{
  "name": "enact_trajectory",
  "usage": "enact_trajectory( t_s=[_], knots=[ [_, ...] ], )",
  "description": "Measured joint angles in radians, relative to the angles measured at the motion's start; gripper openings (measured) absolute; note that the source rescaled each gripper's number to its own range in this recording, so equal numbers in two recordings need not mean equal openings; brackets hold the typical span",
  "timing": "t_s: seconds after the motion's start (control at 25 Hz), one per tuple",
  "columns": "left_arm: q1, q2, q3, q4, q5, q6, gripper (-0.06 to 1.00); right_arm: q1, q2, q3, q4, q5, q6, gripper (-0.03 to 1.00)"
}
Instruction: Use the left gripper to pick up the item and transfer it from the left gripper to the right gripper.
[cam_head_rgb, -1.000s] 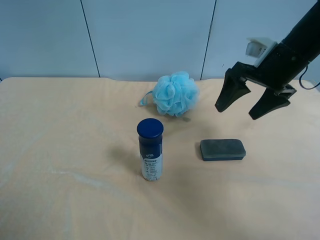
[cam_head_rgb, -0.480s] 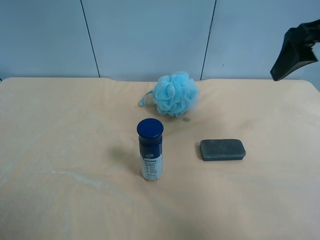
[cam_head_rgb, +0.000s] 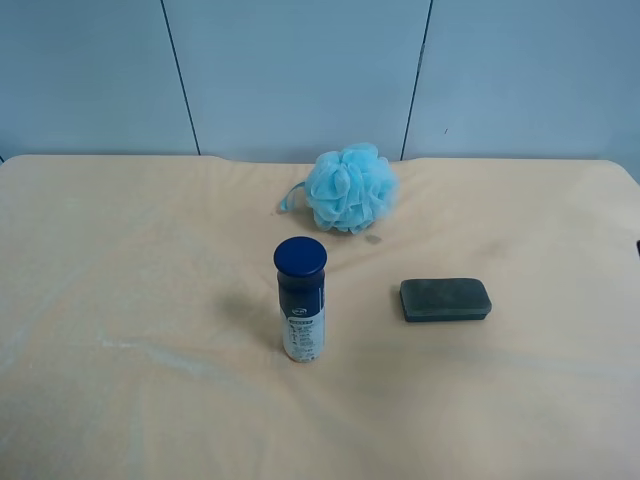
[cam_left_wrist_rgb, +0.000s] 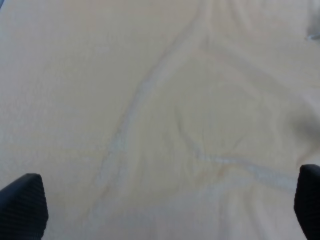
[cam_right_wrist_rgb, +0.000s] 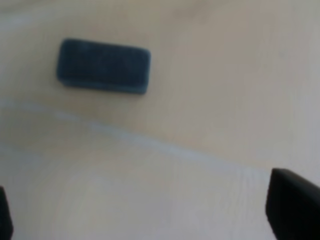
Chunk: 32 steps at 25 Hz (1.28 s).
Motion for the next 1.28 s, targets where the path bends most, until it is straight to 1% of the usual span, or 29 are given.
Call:
enact_trajectory(
  t_s=[0.12, 0.28, 0.48, 0.64, 0.76, 1.04, 1.16, 1.28],
  knots=[
    [0.0, 0.0, 0.0, 0.0, 0.0, 0.0, 1.0, 0.0, -0.156, 0.107, 0.0, -0.055, 0.0, 0.99],
    [0.0, 0.0, 0.0, 0.0, 0.0, 0.0, 1.0, 0.0, -0.33, 0.219, -0.005, -0.066, 0.016, 0.99],
    [0.0, 0.0, 0.0, 0.0, 0.0, 0.0, 1.0, 0.0, -0.479, 0.25, -0.063, -0.059, 0.056, 0.99],
    [0.0, 0.0, 0.0, 0.0, 0.0, 0.0, 1.0, 0.0, -0.572, 0.25, -0.07, -0.059, 0.081, 0.99],
    [0.0, 0.0, 0.0, 0.0, 0.0, 0.0, 1.0, 0.0, -0.608, 0.252, -0.07, -0.058, 0.089, 0.99],
    [0.006, 0.0, 0.0, -0.001, -0.001, 0.0, 1.0, 0.0, -0.614, 0.252, -0.07, -0.058, 0.09, 0.99],
    [0.043, 0.0, 0.0, -0.001, -0.001, 0.0, 1.0, -0.008, -0.614, 0.252, -0.07, -0.058, 0.09, 0.99],
    [0.097, 0.0, 0.0, -0.001, -0.001, 0.0, 1.0, -0.045, -0.614, 0.252, -0.07, -0.058, 0.09, 0.99]
  ],
)
